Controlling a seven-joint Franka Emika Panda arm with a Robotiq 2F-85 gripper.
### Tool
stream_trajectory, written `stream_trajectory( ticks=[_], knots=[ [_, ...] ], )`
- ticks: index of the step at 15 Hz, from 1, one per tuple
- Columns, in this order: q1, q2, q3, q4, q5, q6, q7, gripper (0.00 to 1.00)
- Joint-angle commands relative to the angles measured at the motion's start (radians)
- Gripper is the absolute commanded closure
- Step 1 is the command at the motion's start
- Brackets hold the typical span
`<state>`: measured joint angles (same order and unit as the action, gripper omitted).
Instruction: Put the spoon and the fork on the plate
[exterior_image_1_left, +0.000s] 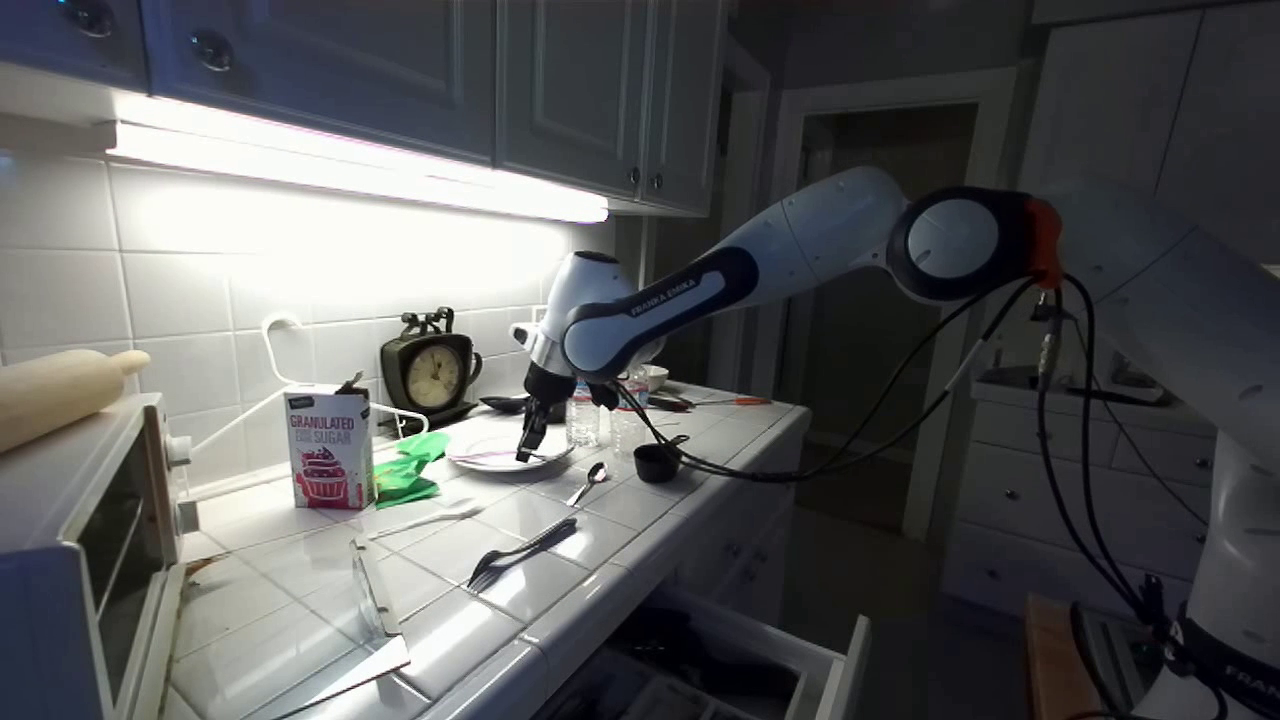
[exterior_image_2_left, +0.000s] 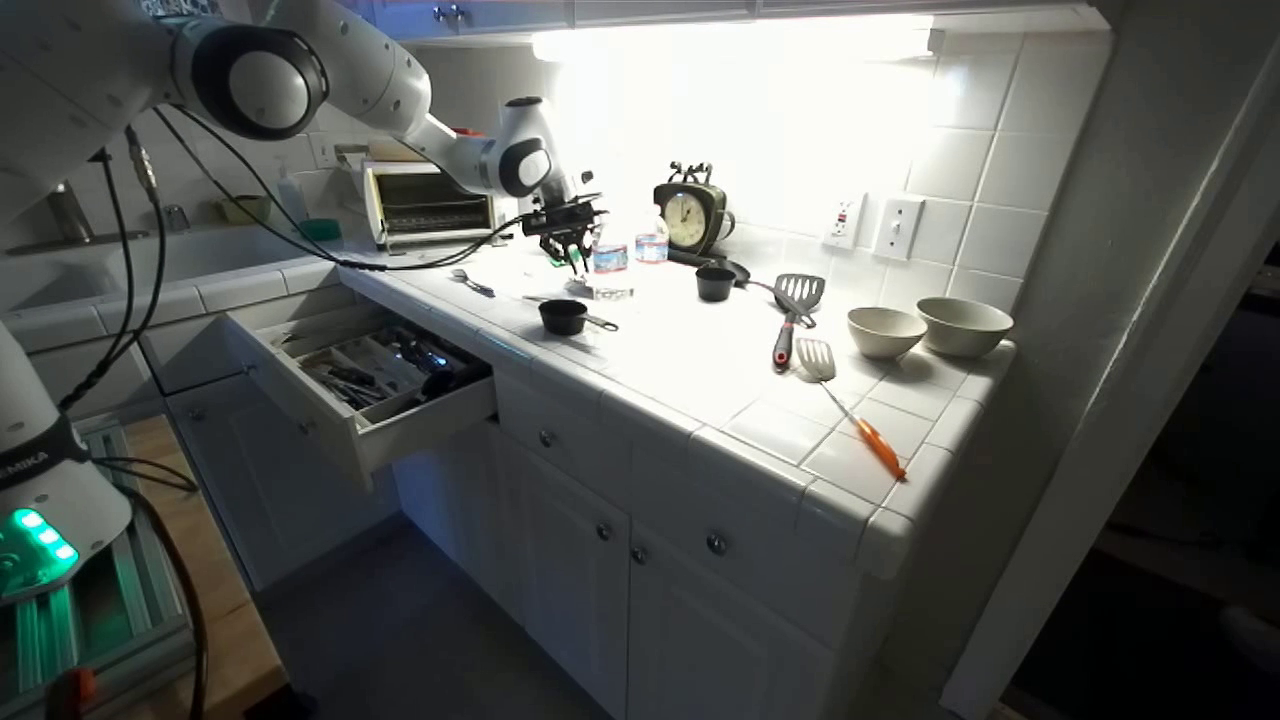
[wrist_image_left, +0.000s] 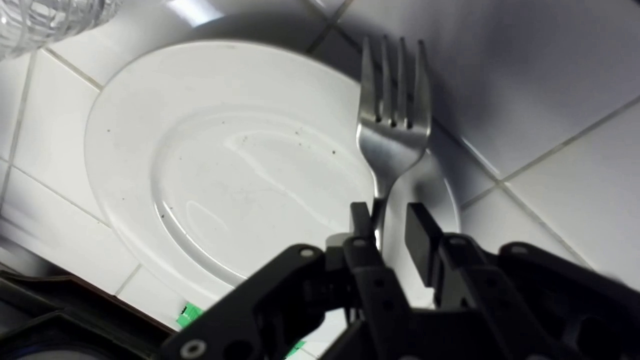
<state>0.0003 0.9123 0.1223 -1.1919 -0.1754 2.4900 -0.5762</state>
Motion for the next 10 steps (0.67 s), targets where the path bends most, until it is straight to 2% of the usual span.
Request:
stream_trajectory(
  ticks=[1,2,3,10],
  knots=[
    [0.002,0.026,0.006,0.051,0.002,-0.028,-0.019,0.71],
    [0.002,0.023,0.007,0.049,0.004,-0.026,-0.016,0.68],
    [0.000,0.017,0.010,0.044,0.008,-0.023,-0.014,0.48],
    [-0.009,-0.035,0.032,-0.003,0.021,-0.021,-0.021,0.01]
  ],
)
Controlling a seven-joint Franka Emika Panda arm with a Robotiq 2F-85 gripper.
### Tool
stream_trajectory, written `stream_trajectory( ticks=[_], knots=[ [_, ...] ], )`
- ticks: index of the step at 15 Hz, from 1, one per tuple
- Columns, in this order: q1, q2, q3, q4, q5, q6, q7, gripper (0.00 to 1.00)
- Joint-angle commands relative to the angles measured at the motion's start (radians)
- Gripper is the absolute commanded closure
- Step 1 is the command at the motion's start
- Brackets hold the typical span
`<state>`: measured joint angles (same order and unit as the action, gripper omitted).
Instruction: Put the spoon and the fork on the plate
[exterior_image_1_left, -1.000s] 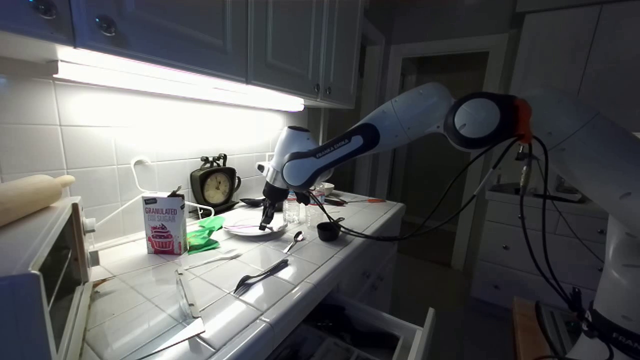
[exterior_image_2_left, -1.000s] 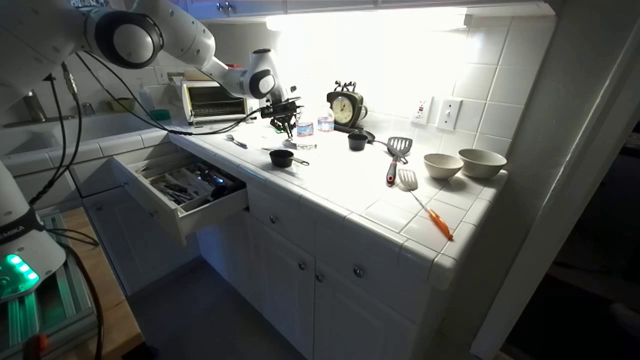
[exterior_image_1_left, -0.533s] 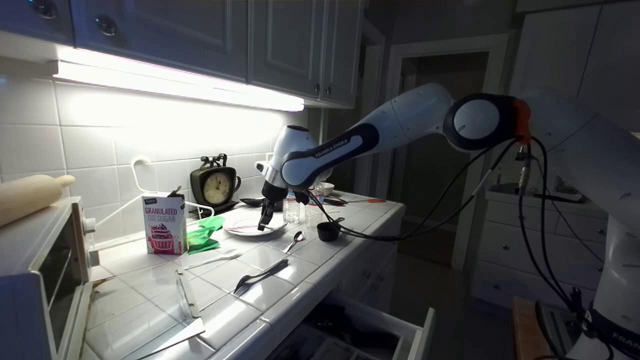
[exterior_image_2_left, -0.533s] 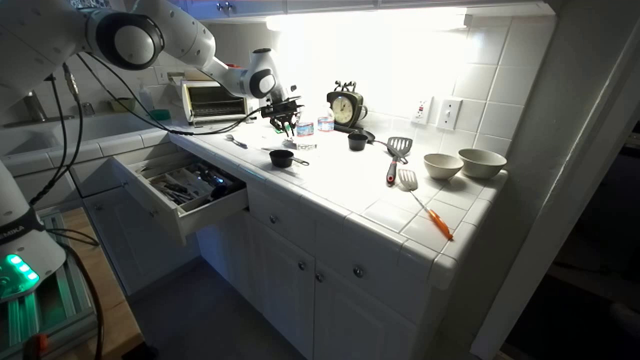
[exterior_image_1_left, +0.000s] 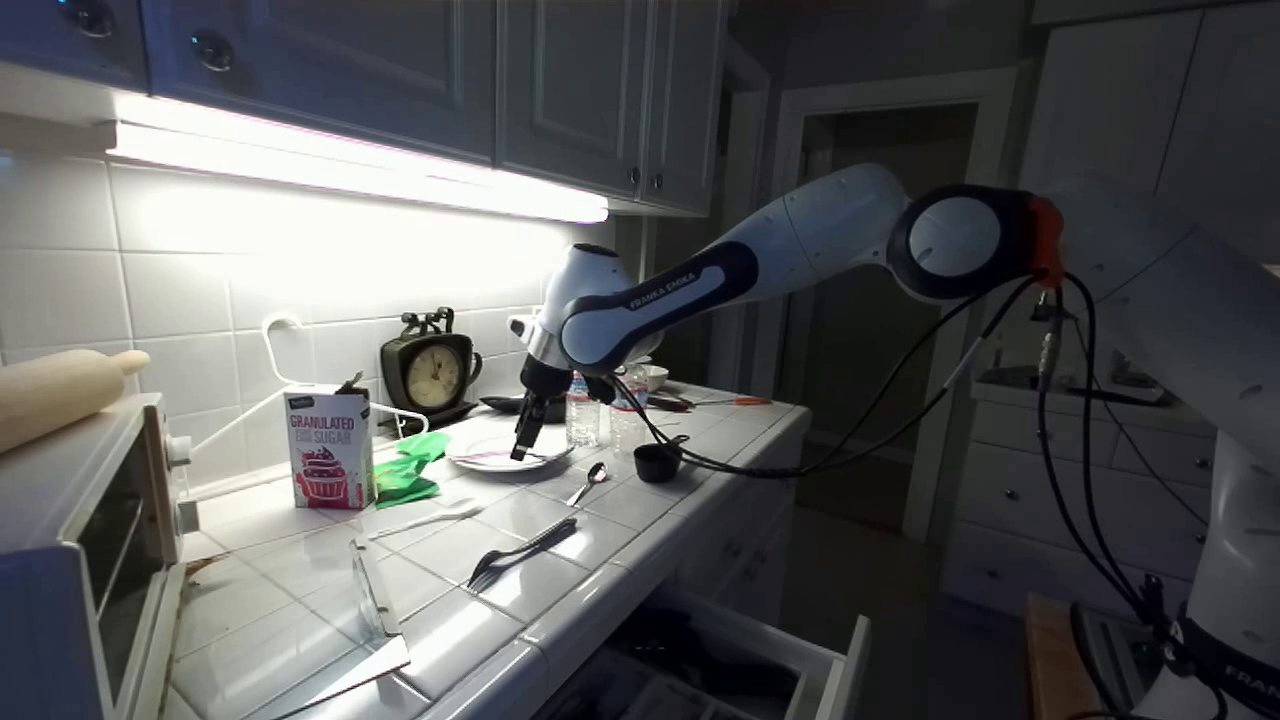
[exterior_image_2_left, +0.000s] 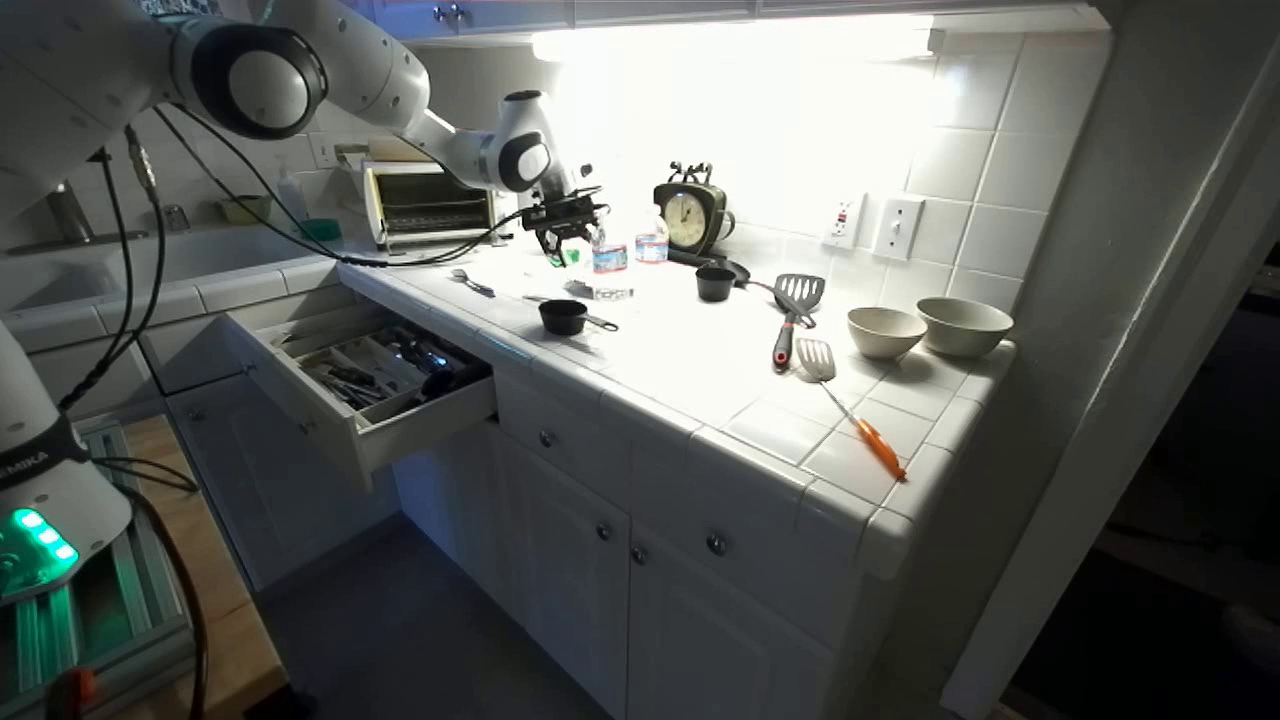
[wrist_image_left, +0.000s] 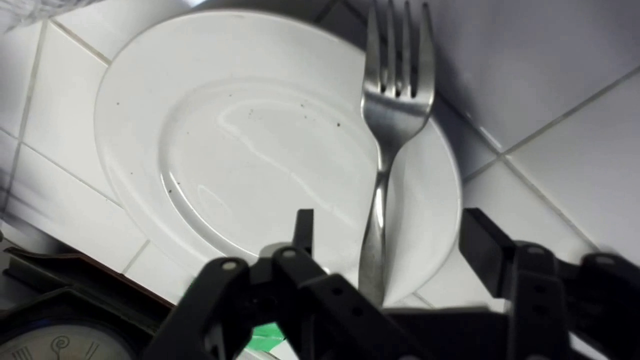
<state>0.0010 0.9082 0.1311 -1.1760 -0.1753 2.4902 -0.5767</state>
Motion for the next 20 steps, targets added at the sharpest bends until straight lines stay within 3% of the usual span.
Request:
stream_trajectory(
  ticks=[1,5,11,18,20],
  knots=[
    [-0.015,-0.045,0.032,-0.033,0.028,-0.030,-0.025,0.00],
    [-0.044,-0.099,0.084,-0.089,0.065,-0.065,-0.057,0.00],
    [-0.108,-0.179,0.164,-0.204,0.185,-0.151,-0.207,0.00],
    [-0.117,-0.246,0.158,-0.323,0.237,-0.200,-0.362,0.00],
    [-0.093,-0.271,0.136,-0.358,0.222,-0.218,-0.338,0.00]
  ],
)
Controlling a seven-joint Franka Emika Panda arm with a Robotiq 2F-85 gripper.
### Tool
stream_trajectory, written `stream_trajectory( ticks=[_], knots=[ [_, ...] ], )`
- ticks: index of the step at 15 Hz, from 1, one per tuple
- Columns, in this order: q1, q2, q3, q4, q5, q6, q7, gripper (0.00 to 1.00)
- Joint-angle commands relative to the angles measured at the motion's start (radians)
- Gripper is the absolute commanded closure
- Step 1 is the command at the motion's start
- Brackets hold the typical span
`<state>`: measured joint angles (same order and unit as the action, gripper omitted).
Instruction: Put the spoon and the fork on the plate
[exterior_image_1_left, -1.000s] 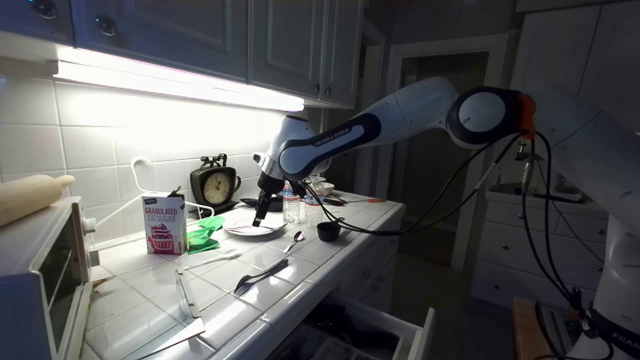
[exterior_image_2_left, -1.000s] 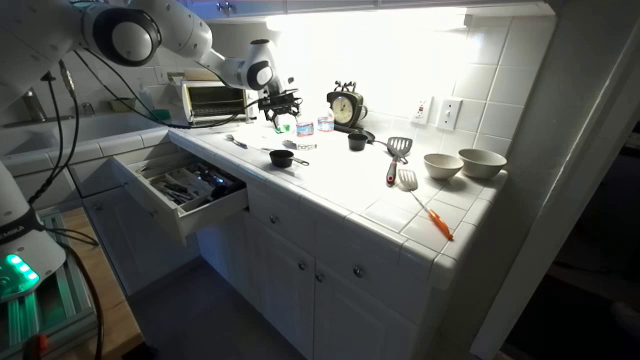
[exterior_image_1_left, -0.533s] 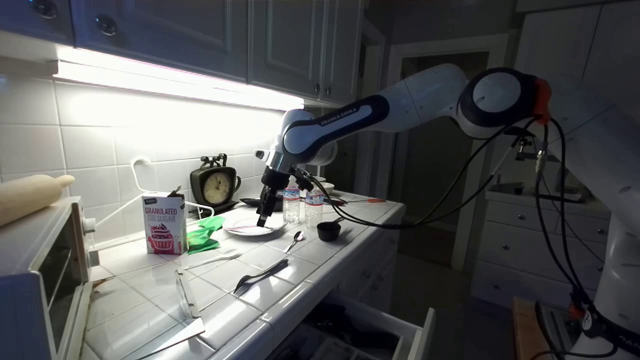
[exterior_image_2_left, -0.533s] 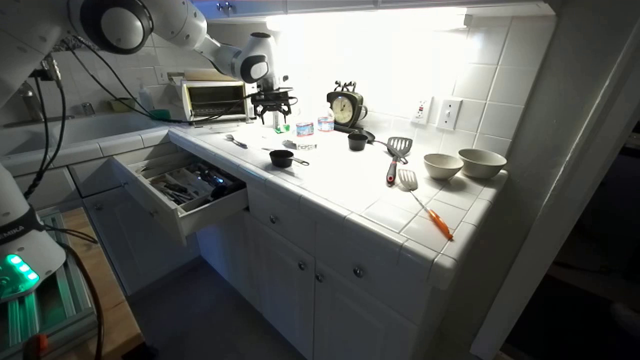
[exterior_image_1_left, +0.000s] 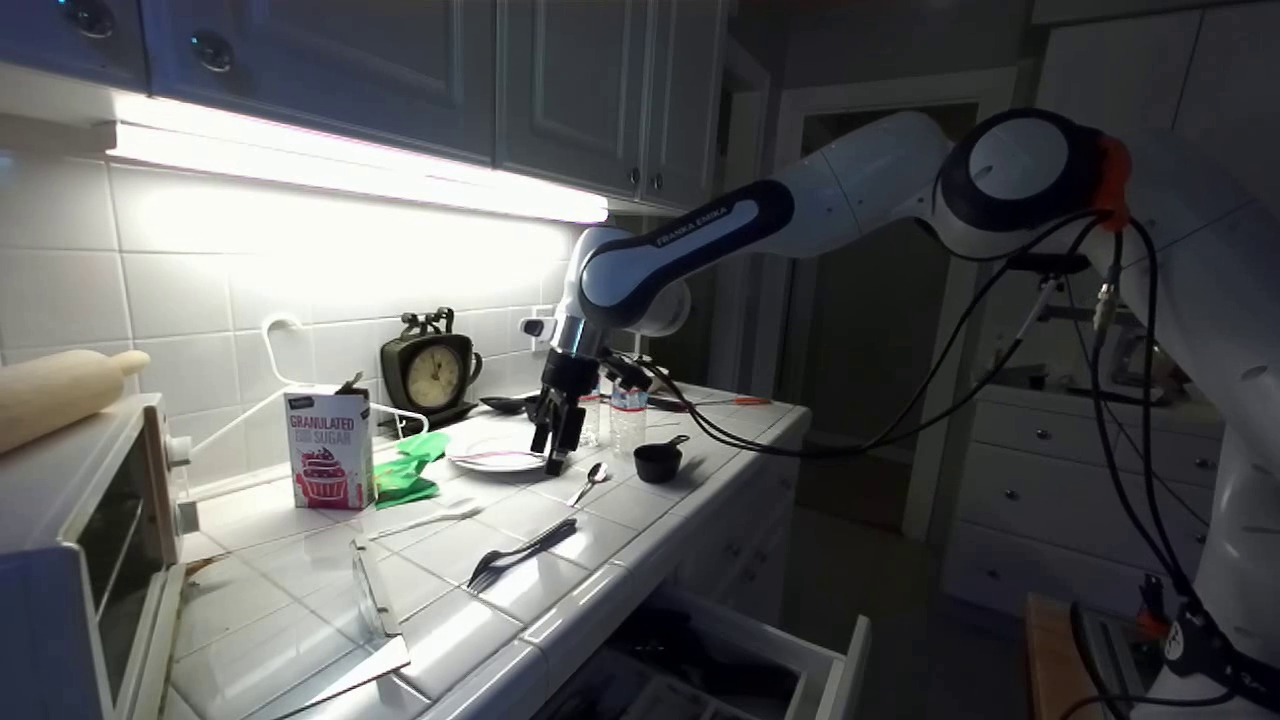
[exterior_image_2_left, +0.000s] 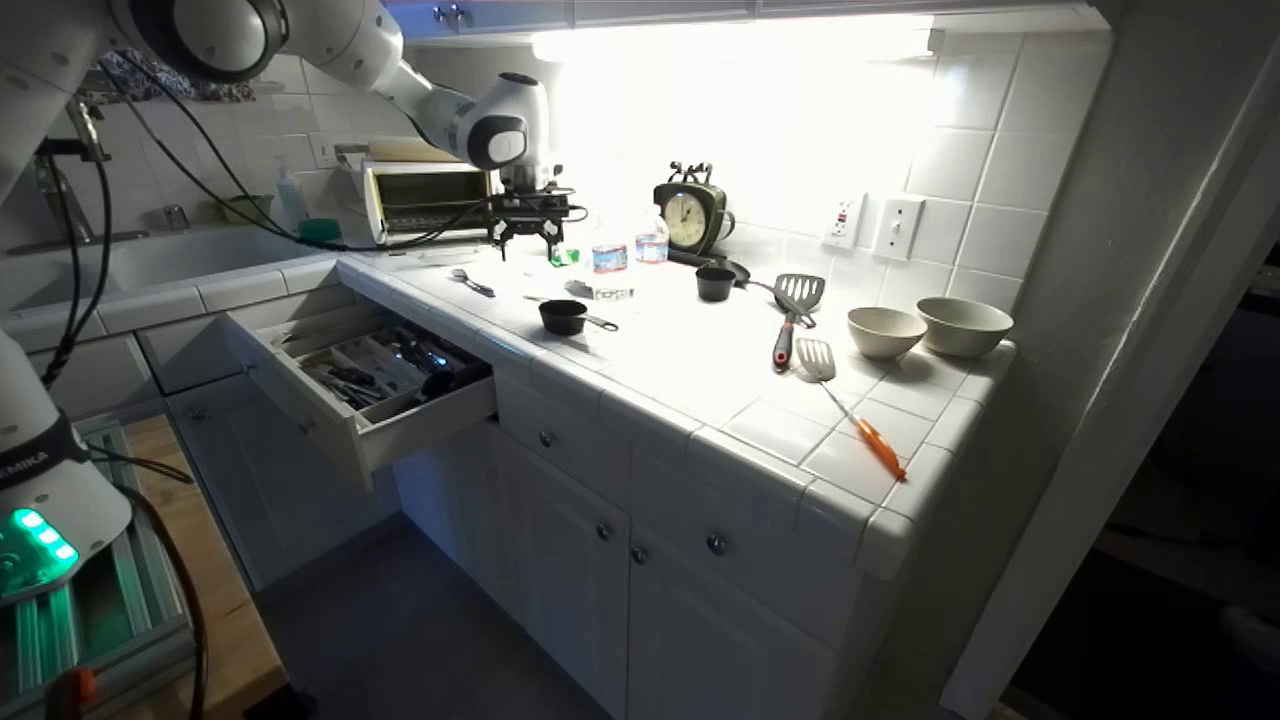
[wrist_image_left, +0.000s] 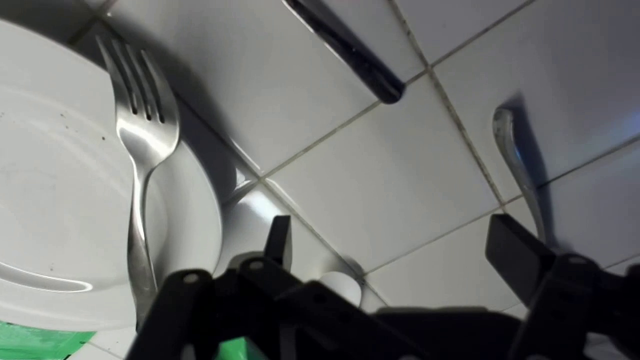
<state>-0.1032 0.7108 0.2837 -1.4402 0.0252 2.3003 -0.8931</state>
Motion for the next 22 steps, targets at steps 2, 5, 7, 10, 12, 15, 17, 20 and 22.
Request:
stream_trajectory(
  ticks=[2,5,7,10,12,15,17,20,22],
  knots=[
    [0.031,-0.103,-0.031,-0.135,0.008,-0.045,0.001,0.00],
    [0.061,-0.144,-0.051,-0.195,-0.008,-0.037,0.018,0.00],
    [0.079,-0.162,-0.062,-0.229,-0.016,-0.024,0.022,0.00],
    [0.084,-0.169,-0.053,-0.257,-0.004,-0.003,-0.017,0.00],
    [0.085,-0.165,-0.046,-0.263,0.006,0.008,-0.030,0.00],
    [0.077,-0.151,-0.029,-0.266,0.020,0.019,-0.080,0.00],
    [0.077,-0.147,-0.027,-0.271,0.017,0.022,-0.114,0.00],
    [0.076,-0.145,-0.025,-0.285,0.019,0.053,-0.156,0.00],
    [0.071,-0.138,-0.018,-0.290,0.029,0.075,-0.191,0.00]
  ],
)
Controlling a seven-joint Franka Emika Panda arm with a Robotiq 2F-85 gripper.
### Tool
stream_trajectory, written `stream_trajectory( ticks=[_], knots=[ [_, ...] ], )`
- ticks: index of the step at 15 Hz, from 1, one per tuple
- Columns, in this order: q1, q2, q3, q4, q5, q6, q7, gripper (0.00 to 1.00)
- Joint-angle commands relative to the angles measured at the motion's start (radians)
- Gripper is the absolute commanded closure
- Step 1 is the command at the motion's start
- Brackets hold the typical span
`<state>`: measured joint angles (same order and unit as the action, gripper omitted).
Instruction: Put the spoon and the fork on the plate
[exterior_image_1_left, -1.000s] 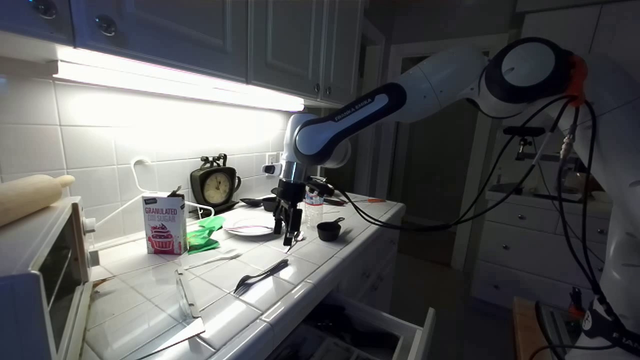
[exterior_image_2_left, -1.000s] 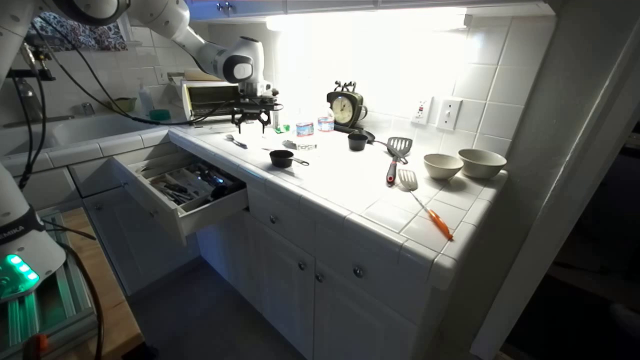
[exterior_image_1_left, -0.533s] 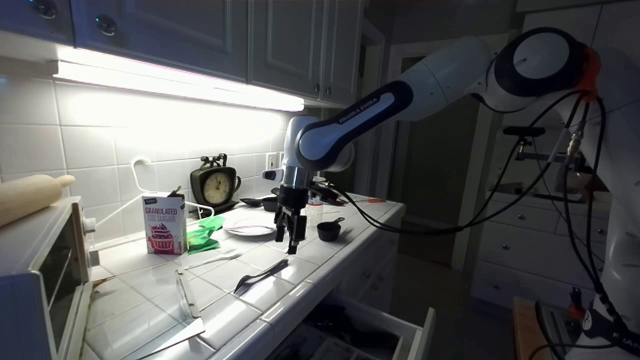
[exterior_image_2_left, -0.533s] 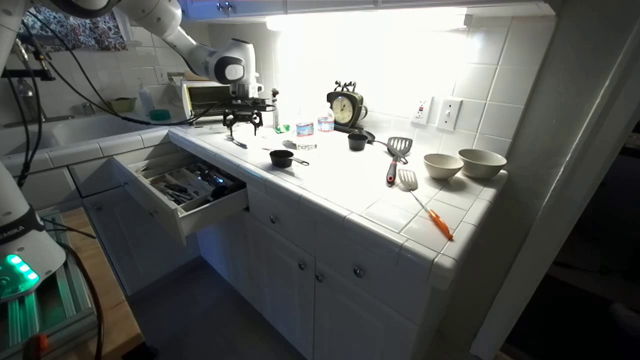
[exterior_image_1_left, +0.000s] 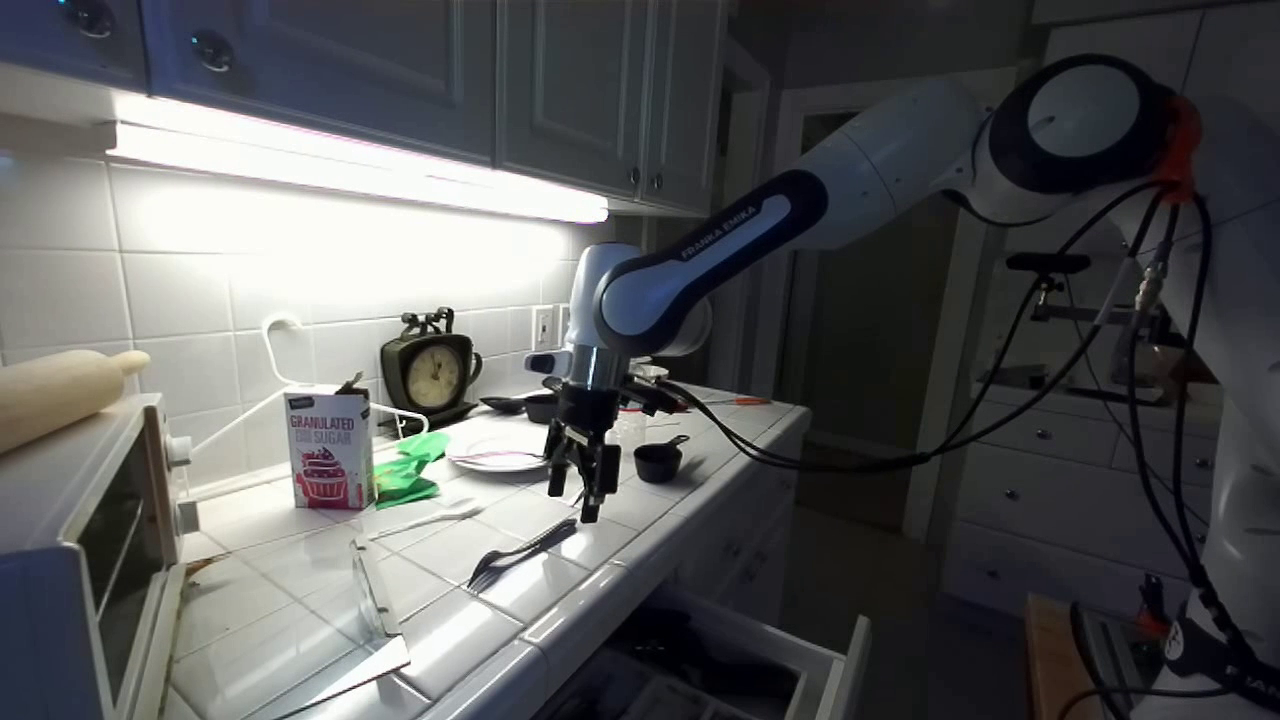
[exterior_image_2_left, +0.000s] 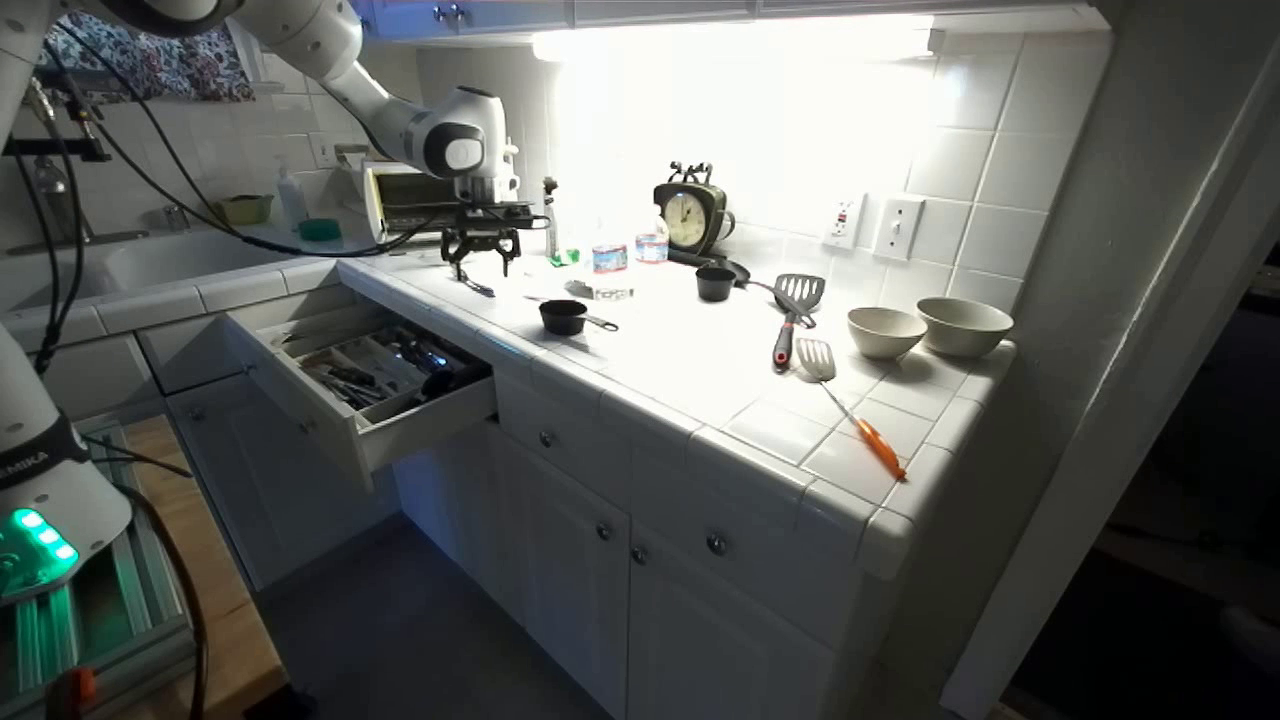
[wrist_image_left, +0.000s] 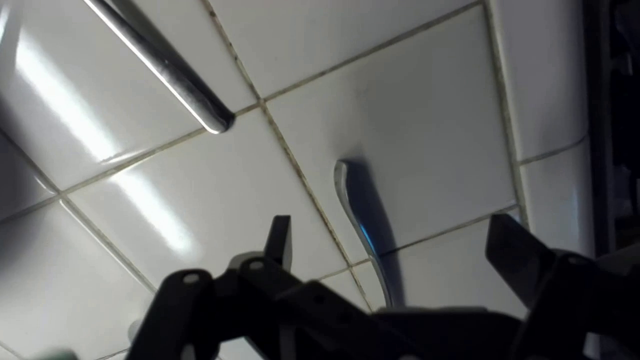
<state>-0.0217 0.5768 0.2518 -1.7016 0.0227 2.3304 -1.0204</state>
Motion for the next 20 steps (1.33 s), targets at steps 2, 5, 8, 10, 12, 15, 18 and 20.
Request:
stream_trajectory(
  ticks=[2,5,8,10,12,15,18,20],
  knots=[
    [-0.010,0.002,0.016,-0.031,0.033,0.063,-0.082,0.00],
    [-0.009,0.010,0.018,-0.034,0.032,0.075,-0.101,0.00],
    [-0.012,0.013,0.024,-0.040,0.036,0.077,-0.122,0.27],
    [-0.013,0.014,0.025,-0.041,0.038,0.076,-0.133,0.36],
    [-0.014,0.015,0.025,-0.040,0.040,0.075,-0.139,0.51],
    [-0.013,0.016,0.024,-0.040,0.041,0.075,-0.143,0.72],
    [-0.006,0.015,0.016,-0.038,0.037,0.074,-0.126,0.94],
    [-0.003,0.014,0.010,-0.035,0.035,0.073,-0.111,1.00]
  ],
)
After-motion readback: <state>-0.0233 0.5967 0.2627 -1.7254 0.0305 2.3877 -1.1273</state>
